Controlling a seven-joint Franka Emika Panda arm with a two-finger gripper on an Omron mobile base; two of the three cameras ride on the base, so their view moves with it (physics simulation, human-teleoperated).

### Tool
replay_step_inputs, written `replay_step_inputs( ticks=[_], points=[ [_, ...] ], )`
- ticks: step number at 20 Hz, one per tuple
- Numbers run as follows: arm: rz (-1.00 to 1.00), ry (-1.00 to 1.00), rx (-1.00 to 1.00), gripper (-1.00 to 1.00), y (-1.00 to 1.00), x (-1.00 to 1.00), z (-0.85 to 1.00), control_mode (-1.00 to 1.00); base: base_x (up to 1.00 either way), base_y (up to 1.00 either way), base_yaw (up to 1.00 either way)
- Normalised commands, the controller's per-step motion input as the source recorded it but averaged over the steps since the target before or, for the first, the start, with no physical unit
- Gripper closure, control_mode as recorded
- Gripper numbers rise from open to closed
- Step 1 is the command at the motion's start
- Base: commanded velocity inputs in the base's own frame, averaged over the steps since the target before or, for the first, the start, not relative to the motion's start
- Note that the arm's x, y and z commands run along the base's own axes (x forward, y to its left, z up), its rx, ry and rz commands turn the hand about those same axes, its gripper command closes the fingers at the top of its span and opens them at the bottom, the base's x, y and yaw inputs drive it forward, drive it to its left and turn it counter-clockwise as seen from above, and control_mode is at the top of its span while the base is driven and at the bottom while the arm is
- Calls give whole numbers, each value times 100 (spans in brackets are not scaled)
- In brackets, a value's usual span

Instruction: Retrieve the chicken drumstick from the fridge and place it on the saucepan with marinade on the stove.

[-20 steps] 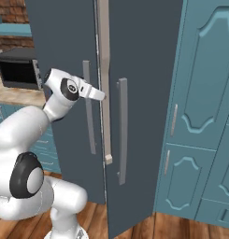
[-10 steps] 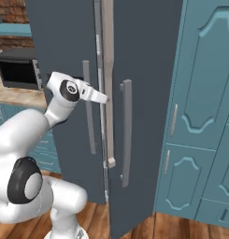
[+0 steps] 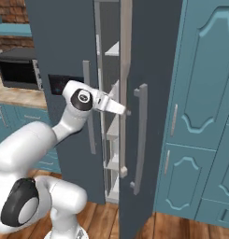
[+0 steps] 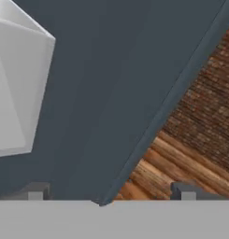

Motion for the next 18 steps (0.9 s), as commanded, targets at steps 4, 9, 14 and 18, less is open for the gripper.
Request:
replay_step_inputs(
  ticks=[4, 9, 14, 18],
  points=[
    [-25, 17, -13, -100, -100, -67, -30, -100, 0, 0, 0],
    [-33, 18, -17, -100, -100, -49, -52, -100, 0, 0, 0],
    [-42, 18, -11, -100, -100, -5, -59, -100, 0, 0, 0],
    [-42, 7, -1, -100, -100, 9, -25, -100, 0, 0, 0]
  ],
)
